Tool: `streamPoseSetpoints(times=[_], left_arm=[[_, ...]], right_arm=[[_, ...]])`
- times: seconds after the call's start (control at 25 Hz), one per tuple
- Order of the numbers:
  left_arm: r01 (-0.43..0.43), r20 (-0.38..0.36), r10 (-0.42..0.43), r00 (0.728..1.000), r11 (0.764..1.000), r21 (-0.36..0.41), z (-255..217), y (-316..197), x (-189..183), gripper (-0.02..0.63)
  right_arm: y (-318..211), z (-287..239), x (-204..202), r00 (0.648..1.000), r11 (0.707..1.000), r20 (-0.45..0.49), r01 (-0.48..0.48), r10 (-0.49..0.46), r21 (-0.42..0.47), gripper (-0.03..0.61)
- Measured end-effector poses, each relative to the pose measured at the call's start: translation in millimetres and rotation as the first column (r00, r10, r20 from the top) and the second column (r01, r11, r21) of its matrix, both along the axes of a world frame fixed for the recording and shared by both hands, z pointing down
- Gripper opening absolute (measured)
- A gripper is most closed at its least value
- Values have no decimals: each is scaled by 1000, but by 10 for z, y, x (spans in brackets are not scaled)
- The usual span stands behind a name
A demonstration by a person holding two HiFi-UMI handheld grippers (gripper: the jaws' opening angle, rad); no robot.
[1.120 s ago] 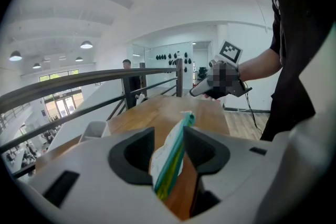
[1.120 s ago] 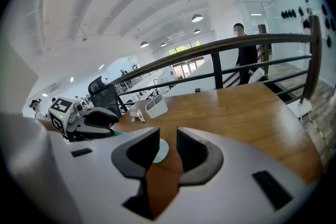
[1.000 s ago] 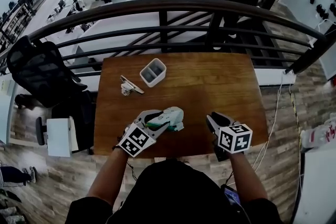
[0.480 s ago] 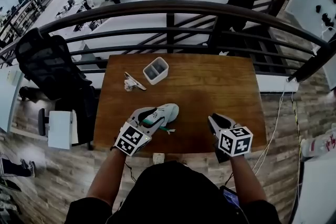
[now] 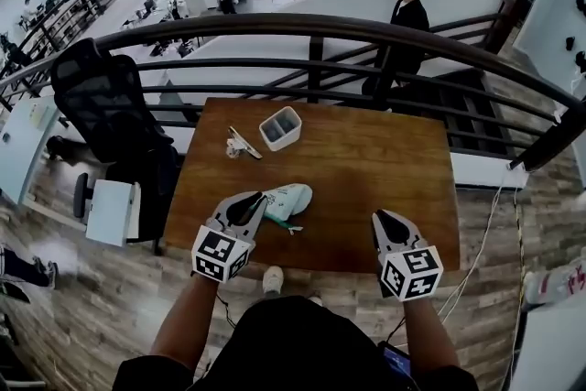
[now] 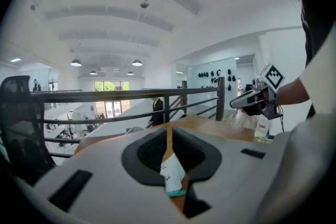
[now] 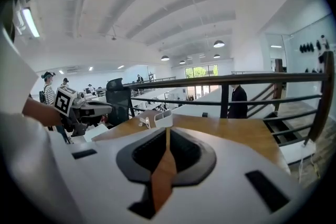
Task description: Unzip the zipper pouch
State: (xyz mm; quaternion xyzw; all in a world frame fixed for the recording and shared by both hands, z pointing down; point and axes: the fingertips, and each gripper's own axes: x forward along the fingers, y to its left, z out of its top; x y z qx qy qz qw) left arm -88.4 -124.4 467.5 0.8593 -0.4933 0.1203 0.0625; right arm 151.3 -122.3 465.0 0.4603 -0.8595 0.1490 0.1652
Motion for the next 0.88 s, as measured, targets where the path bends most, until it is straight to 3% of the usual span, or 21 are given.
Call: streamPoseSetpoints(times=[0.2, 0.36, 0.64, 0.88], left_arm=[[100, -74, -98, 992, 995, 21, -212, 347, -56, 21], [155, -73, -150, 986, 985, 72, -440, 643, -121, 20], [239, -100, -225, 969, 959, 153, -659, 887, -526, 20], [262, -163, -237, 958, 952, 158, -683, 981, -928, 20]], right_arm=[[162, -174, 31, 998, 996, 50, 28, -32, 88, -2], [281, -235, 72, 996, 991, 91, 12, -25, 133, -5], [444, -290, 185, 994, 981, 104, -42, 22, 192, -5], [554, -424, 179, 992, 966, 97, -98, 77, 237, -6]])
